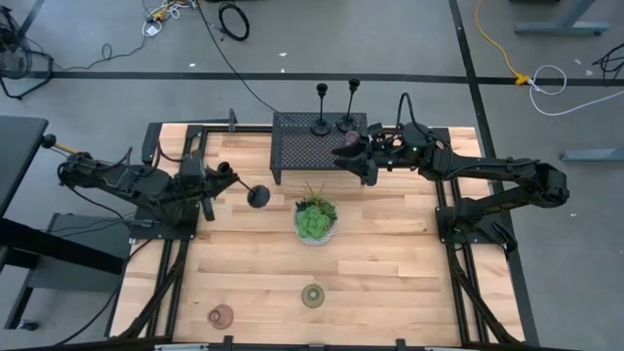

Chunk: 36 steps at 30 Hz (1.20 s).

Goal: Pick & Place candle stick holders
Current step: Put the black candle holder on the shelf

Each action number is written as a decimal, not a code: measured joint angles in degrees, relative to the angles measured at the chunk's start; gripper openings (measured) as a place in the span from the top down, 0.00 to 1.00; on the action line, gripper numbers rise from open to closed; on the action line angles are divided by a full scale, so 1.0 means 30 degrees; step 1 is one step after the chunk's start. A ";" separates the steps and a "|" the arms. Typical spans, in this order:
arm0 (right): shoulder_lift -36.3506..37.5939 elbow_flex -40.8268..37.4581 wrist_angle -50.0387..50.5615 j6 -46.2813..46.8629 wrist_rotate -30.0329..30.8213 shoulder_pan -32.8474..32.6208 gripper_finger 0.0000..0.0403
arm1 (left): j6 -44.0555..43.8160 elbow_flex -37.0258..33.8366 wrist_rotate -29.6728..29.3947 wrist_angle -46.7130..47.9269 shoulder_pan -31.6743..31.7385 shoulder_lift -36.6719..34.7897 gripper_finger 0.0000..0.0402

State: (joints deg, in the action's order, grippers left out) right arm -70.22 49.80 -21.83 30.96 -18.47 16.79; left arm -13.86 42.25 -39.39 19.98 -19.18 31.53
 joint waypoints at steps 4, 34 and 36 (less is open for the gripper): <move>0.0000 0.0000 -0.0003 0.0001 0.0004 -0.0004 0.41 | 0.0880 0.1438 -0.0778 0.0566 0.0028 0.1019 0.97; 0.0000 0.0000 0.0000 0.0001 0.0004 0.0004 0.41 | 0.6170 0.2844 1.0991 -0.3525 1.3896 0.4982 0.97; 0.0000 0.0000 0.0000 0.0000 0.0002 0.0003 0.41 | 0.6430 0.2851 1.2717 -0.4547 1.5169 0.5569 0.97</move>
State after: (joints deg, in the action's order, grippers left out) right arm -70.22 49.80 -21.82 30.96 -18.46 16.80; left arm 5.43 50.81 -1.23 6.34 26.33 48.23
